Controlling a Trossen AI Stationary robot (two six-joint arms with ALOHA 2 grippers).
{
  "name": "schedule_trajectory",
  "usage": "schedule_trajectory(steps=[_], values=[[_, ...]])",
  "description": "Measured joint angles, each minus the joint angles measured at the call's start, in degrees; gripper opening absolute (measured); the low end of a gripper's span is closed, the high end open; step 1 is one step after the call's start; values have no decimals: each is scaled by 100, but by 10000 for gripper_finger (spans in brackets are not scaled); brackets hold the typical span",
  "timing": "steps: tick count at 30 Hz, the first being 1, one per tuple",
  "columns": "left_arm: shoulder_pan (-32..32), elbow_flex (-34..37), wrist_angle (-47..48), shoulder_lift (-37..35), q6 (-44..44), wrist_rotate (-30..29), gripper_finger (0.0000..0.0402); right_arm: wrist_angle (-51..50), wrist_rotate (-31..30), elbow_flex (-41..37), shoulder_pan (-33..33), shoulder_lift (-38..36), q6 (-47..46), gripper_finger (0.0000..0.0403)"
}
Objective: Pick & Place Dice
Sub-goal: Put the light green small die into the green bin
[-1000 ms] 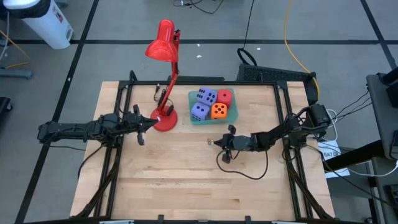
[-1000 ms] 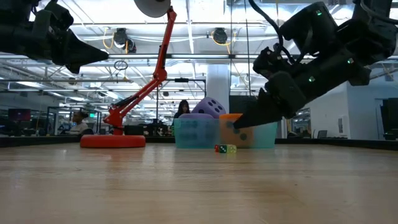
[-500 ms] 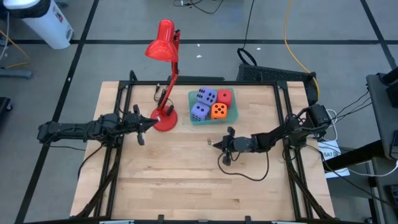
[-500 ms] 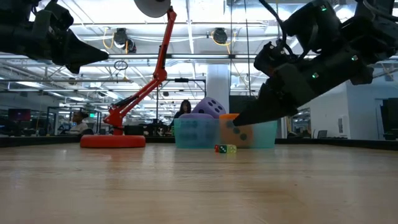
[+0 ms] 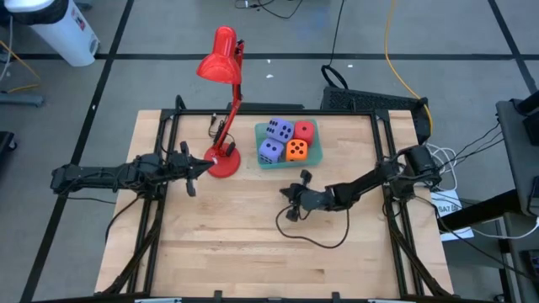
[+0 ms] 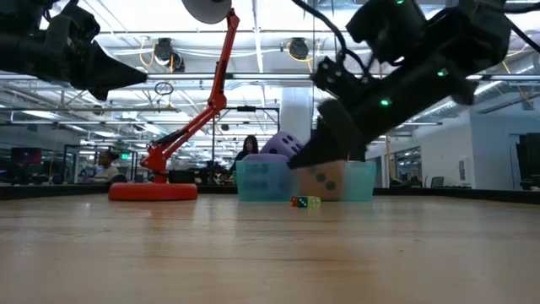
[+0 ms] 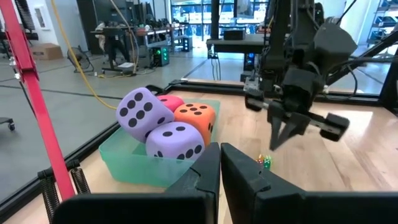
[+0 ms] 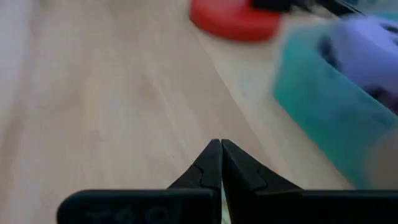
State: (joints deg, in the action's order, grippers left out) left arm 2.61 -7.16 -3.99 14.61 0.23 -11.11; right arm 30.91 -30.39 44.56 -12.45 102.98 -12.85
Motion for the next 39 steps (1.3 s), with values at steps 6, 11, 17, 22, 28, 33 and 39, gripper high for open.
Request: schedule_trajectory(steps=[6, 11, 17, 22, 28, 33, 39], values=[[0, 0, 79, 0, 10, -3, 26, -1031, 105, -20, 13, -369, -504, 0], [-1, 0, 88, 0, 26, -60, 26, -938, 812, -20, 147, -202, -593, 0], [0, 0, 83, 0, 55, -94, 26, -996, 781, -20, 160, -186, -620, 0], [0, 0, 83, 0, 50, -96, 26, -1075, 798, -20, 191, -186, -607, 0], [-1, 0, 81, 0, 52, -96, 26, -1153, 869, -20, 272, -83, -623, 0], [0, 0, 79, 0, 57, -96, 26, -1272, 914, -15, 275, -84, -661, 0], [0, 0, 79, 0, 52, -96, 26, -1508, 914, -7, 280, -88, -814, 0]])
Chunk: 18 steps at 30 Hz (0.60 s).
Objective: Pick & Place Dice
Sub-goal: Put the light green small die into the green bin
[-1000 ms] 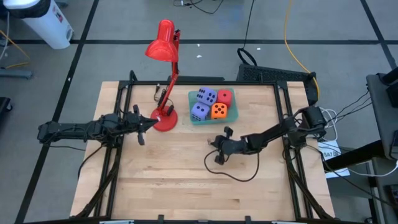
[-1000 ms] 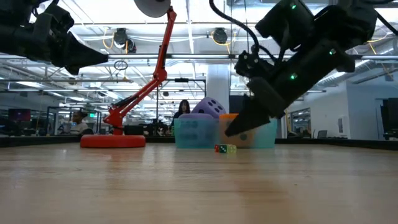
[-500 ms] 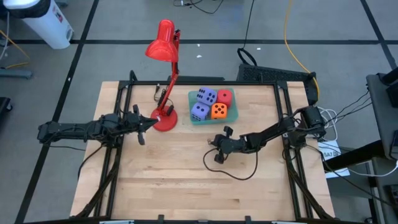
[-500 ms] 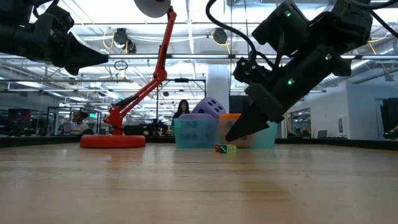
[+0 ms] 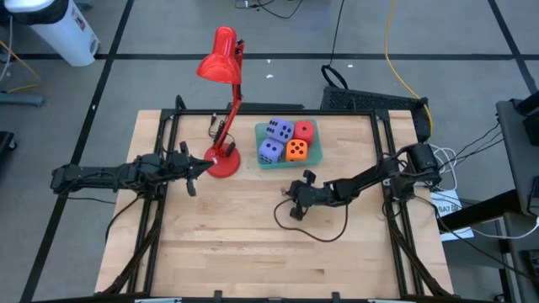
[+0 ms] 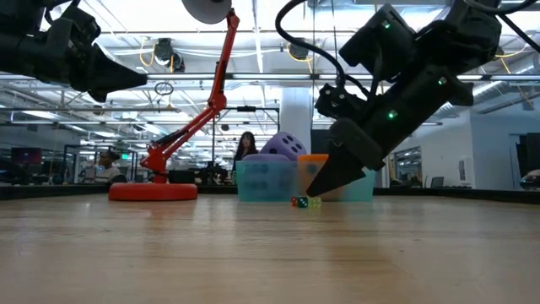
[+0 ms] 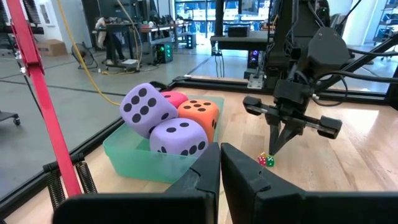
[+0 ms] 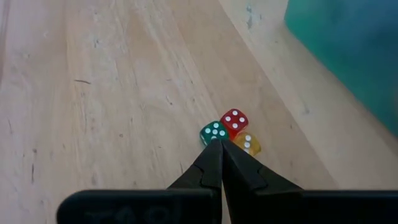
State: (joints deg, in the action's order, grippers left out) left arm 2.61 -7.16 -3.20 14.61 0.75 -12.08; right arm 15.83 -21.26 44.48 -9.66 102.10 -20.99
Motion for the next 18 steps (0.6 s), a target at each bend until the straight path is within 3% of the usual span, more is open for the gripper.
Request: schedule_trajectory(steps=[18], values=[[-2, 0, 2, 0, 107, 2, 26, -900, 35, -8, -220, -257, -601, 0]])
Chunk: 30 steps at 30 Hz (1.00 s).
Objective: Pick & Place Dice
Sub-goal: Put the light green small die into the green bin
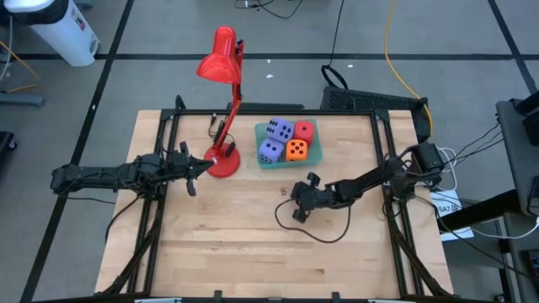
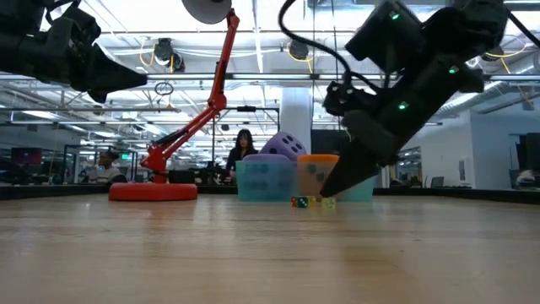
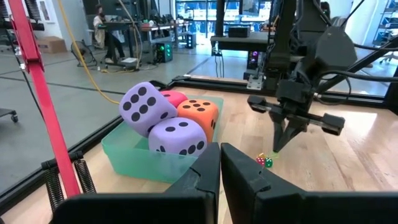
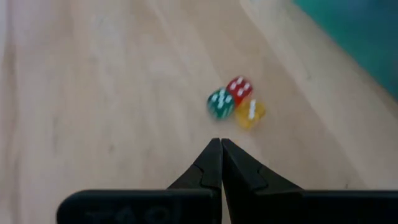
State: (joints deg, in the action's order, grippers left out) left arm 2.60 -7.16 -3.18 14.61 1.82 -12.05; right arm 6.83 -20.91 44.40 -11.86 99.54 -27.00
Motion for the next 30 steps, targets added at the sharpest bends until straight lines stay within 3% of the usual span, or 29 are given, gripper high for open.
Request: schedule_trajectory(steps=[8, 20, 25, 30], values=[[2, 0, -2, 0, -2, 0, 26, -216, 226, -26, -240, -415, 31, 0], [1, 0, -7, 0, 20, 0, 26, -159, 179, -26, -257, -442, 67, 5], [0, 0, -5, -1, 20, 1, 26, -123, 166, -20, -258, -445, 130, 40], [1, 0, -4, -1, 20, 0, 26, -109, 140, -10, -285, -565, 643, 105]])
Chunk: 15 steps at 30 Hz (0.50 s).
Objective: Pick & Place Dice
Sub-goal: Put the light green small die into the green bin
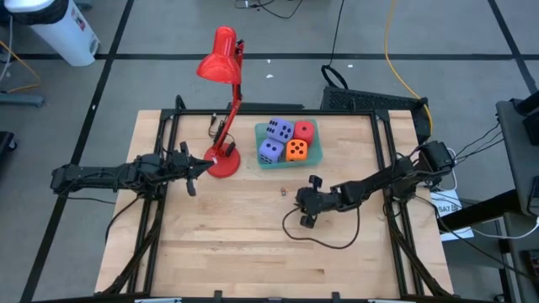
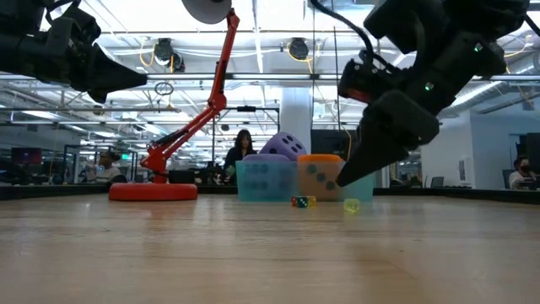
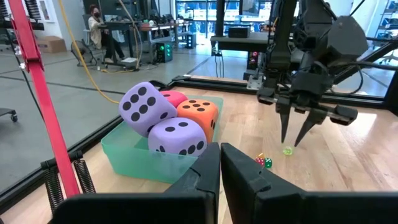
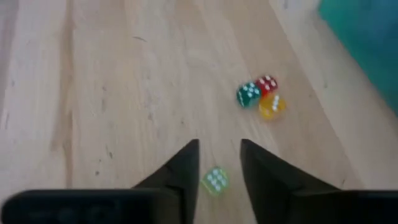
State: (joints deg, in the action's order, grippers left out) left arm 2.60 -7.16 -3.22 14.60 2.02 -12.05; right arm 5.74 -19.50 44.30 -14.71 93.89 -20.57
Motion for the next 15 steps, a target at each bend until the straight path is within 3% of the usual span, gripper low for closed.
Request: schedule_trajectory(steps=[4, 8, 15], values=[[-1, 0, 2, 1, -2, 2, 26, -143, 13, -3, -67, -19, 536, 166], [1, 0, 9, 0, -2, 4, 26, -34, 15, -166, -81, -35, 441, 218], [-1, 0, 13, 0, -4, 4, 26, 470, 4, -731, -78, -10, 224, 248]])
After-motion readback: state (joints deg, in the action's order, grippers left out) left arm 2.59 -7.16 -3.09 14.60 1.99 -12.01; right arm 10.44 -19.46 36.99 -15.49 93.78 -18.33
